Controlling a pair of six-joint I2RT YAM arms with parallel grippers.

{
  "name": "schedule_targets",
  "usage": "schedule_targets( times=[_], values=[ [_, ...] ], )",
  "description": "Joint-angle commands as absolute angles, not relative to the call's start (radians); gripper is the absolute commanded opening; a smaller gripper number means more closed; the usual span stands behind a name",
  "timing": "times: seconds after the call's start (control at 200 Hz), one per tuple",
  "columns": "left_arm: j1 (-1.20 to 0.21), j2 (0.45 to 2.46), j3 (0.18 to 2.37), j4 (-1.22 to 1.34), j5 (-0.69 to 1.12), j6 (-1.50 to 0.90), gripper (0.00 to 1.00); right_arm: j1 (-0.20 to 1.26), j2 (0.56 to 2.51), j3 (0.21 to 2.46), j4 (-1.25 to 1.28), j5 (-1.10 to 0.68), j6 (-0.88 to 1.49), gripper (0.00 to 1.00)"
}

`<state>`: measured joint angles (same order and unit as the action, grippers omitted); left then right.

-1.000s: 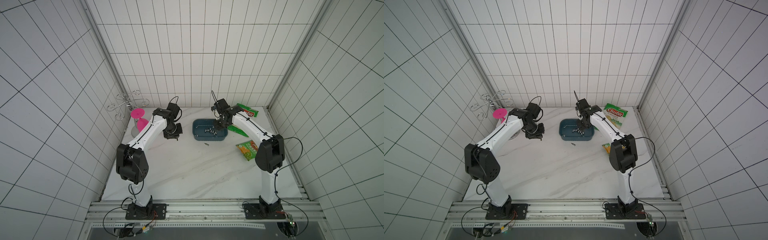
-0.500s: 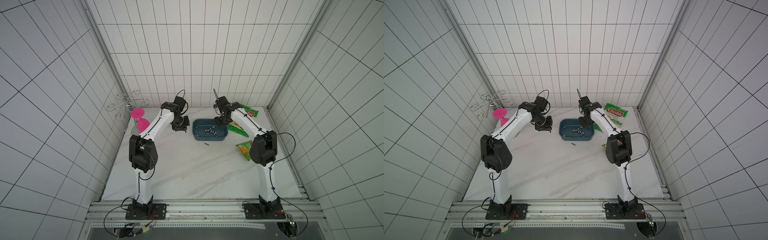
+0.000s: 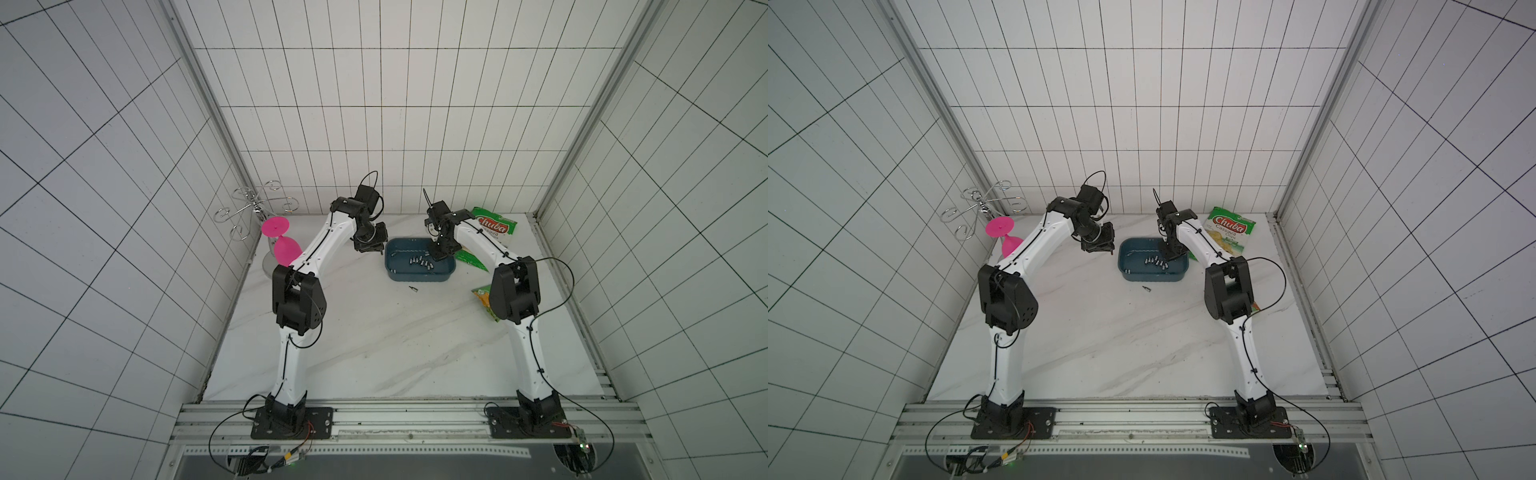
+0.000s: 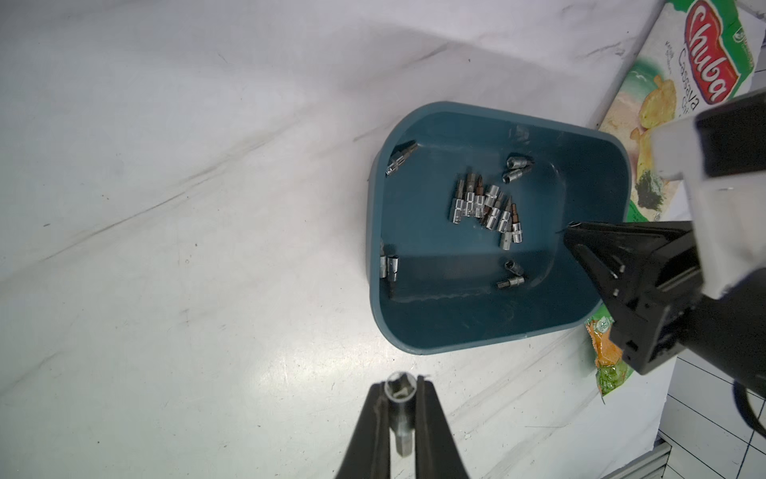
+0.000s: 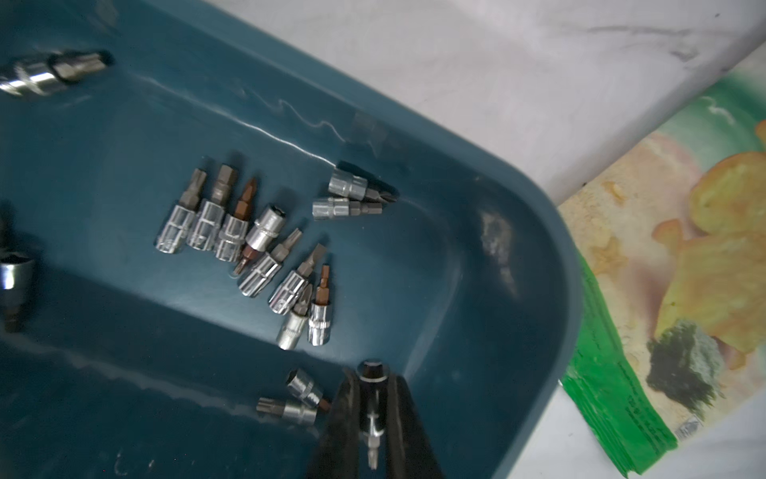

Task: Put the bit on the desktop into the storage box
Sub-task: Place the screwdriver bit in the storage box.

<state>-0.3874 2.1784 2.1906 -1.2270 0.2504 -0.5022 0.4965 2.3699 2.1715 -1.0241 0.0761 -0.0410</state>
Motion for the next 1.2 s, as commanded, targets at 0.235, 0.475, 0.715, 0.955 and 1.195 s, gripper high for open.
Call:
schedule_targets(
  times=[0.235, 0.475, 0.715, 0.955, 1.195],
  values=[
    [-0.394, 2.217, 2.227, -1.207, 0.27, -0.504, 0.0, 0.491, 2.475, 2.243, -1.096, 0.129, -0.044, 0.0],
    [-0.397, 2.244, 2.227, -1.201, 0.266, -0.503, 0.0, 0.49, 2.502, 2.249, -1.107, 0.121, -0.033, 0.0],
    [-0.403, 2.242, 2.215, -1.201, 0.26, -0.504, 0.0, 0.491, 2.506, 2.241, -1.11, 0.106, -0.031, 0.0],
    [-0.407, 2.238, 2.209, -1.201, 0.255, -0.503, 0.0, 0.492, 2.487, 2.24, -1.1, 0.091, -0.025, 0.24],
    [-0.415, 2.246, 2.213, -1.19, 0.247, -0.502, 0.0, 0.493, 2.443, 2.273, -1.111, 0.087, -0.012, 0.36]
  ],
)
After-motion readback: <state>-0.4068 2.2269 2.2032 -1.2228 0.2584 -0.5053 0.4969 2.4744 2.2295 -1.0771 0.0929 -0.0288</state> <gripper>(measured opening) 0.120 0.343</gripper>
